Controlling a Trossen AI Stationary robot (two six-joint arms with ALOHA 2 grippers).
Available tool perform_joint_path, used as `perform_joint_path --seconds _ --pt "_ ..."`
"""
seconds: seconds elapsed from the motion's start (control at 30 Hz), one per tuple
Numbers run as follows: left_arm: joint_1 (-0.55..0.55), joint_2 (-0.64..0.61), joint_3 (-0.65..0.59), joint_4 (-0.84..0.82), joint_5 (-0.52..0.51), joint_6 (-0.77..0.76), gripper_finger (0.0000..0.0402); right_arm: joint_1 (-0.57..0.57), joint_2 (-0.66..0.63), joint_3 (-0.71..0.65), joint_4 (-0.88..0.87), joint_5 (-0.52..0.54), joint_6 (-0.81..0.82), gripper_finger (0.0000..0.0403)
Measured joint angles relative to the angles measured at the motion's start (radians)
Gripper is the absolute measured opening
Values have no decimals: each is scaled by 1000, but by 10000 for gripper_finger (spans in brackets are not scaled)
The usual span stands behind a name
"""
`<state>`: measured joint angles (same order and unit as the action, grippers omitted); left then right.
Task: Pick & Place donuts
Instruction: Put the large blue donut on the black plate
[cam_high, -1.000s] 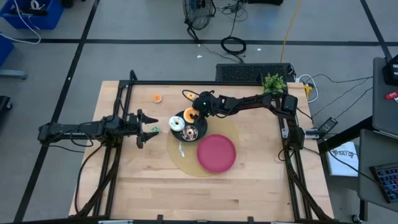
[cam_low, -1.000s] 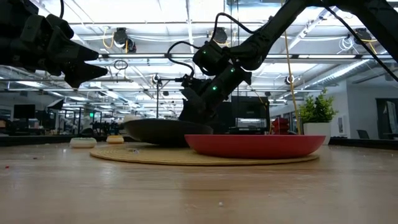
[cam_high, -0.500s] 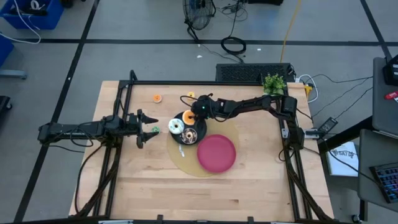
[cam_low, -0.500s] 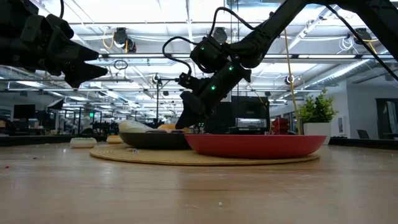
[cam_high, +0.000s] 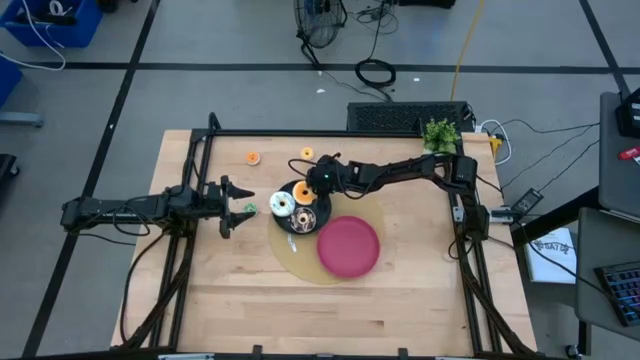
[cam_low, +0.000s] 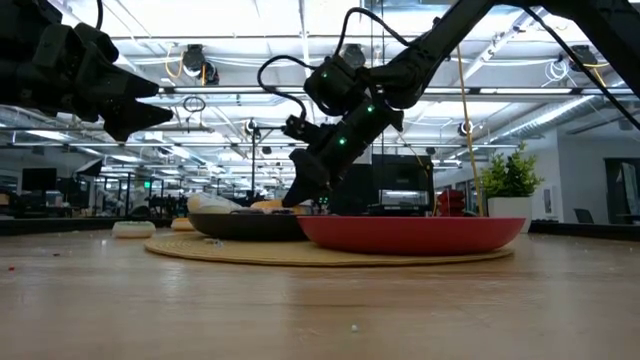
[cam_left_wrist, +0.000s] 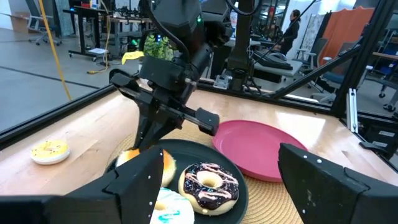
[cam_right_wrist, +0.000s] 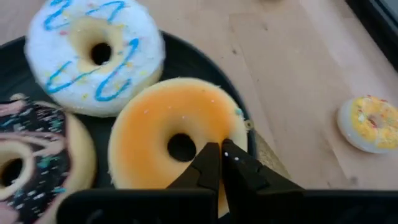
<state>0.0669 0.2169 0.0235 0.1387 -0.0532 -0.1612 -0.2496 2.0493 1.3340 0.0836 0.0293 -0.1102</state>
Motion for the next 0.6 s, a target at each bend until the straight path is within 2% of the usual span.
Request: perform_joint_path --seconds 0.2,0.6 --pt "0 0 0 0 0 0 310 33 -59 -1 -3 28 -31 1" --pt "0 0 0 0 0 0 310 129 -224 0 -66 18 -41 0"
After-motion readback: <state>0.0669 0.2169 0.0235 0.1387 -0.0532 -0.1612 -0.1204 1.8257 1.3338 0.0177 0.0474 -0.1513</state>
